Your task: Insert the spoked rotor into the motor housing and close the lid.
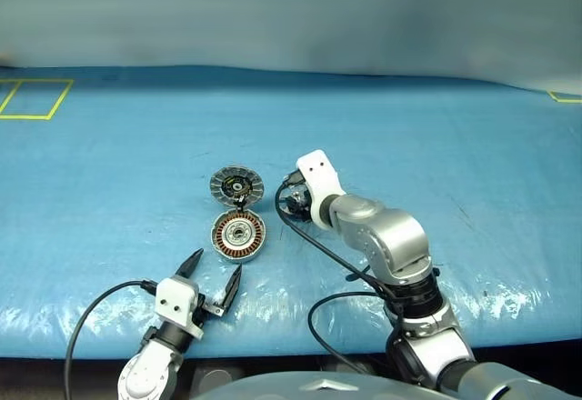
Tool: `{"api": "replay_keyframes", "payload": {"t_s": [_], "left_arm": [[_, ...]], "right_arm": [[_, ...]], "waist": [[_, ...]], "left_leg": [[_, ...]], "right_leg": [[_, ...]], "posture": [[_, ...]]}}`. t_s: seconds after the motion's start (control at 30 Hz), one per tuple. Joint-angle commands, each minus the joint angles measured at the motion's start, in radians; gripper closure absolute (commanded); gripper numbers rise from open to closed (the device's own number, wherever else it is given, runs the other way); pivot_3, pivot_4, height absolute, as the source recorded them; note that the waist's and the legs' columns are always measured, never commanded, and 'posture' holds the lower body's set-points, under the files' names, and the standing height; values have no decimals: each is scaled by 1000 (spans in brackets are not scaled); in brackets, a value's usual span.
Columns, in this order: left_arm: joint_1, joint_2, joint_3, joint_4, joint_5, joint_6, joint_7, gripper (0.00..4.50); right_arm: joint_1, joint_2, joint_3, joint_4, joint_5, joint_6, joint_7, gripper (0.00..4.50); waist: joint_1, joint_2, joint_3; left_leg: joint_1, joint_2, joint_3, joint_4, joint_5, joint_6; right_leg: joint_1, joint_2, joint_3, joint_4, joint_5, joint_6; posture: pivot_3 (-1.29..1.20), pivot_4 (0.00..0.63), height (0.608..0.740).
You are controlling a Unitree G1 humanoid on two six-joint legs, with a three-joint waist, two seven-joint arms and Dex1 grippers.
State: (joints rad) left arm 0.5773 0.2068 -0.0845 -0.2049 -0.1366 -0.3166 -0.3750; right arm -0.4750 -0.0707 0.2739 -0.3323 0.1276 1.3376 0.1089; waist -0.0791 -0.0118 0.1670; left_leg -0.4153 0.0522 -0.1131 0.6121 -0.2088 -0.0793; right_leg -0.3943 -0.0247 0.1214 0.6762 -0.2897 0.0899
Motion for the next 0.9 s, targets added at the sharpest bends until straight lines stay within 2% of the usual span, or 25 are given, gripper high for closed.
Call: {"api": "replay_keyframes", "payload": {"t_s": [0.03, 0.17, 0.27, 0.4, 0.43, 0.7, 0.77, 0.9], "left_arm": [[9, 1, -3, -8, -3, -23, -7, 0], [10, -2, -4, -5, -2, -26, -6, 0], [9, -2, -4, -5, -1, -27, -7, 0], [8, -3, -4, -4, 1, -28, -6, 0], [7, -3, -4, -4, 0, -27, -6, 0], [5, -3, -4, -4, 0, -23, -5, 0], [4, -4, -4, -4, 1, -24, -4, 0], [4, -1, 1, -6, -1, -23, -4, 0]], "right_arm": [[18, 7, 7, -9, -4, -14, -5, 1421], [31, -12, 24, -24, 0, -4, 5, 1421], [34, -30, 37, -33, -3, -3, 7, 1974], [37, -46, 44, -45, -7, -3, 7, 3070], [37, -51, 45, -48, -7, -3, 8, 3175], [29, -124, 52, -104, 1, 8, 43, 3177], [14, -178, 49, -133, 17, 5, 85, 3180], [-47, -390, 70, -253, 125, -19, 299, 3192]], "waist": [[0, 0, 0], [0, 0, 0], [0, 0, 0], [-4, -1, -1], [-4, -1, -1], [1, -1, -1], [5, 0, -1], [10, 1, 1]], "left_leg": [[0, 0, 0, 0, 0, 0], [0, 0, 0, 0, 0, 0], [0, 0, 0, 0, 0, 0], [2, 0, 0, 1, 0, 0], [3, 0, 0, 1, 0, 0], [2, 0, 0, 2, 0, 0], [1, 0, 0, 2, 0, 0], [-1, -1, 0, 2, 0, 0]], "right_leg": [[0, 0, 0, 0, 0, 0], [0, 0, 0, 0, 0, 0], [0, 0, 0, 0, 0, 0], [1, 0, 0, 0, -2, -3], [1, 0, 0, 0, -2, -3], [1, 0, 0, 0, -2, -3], [1, 0, 0, 0, -2, -3], [1, -1, 0, -1, -2, -3]], "posture": [[0, 150, 740], [0, 150, 740], [0, 150, 740], [0, 150, 740], [0, 150, 740], [0, 150, 740], [0, 150, 740], [0, 150, 740]]}}
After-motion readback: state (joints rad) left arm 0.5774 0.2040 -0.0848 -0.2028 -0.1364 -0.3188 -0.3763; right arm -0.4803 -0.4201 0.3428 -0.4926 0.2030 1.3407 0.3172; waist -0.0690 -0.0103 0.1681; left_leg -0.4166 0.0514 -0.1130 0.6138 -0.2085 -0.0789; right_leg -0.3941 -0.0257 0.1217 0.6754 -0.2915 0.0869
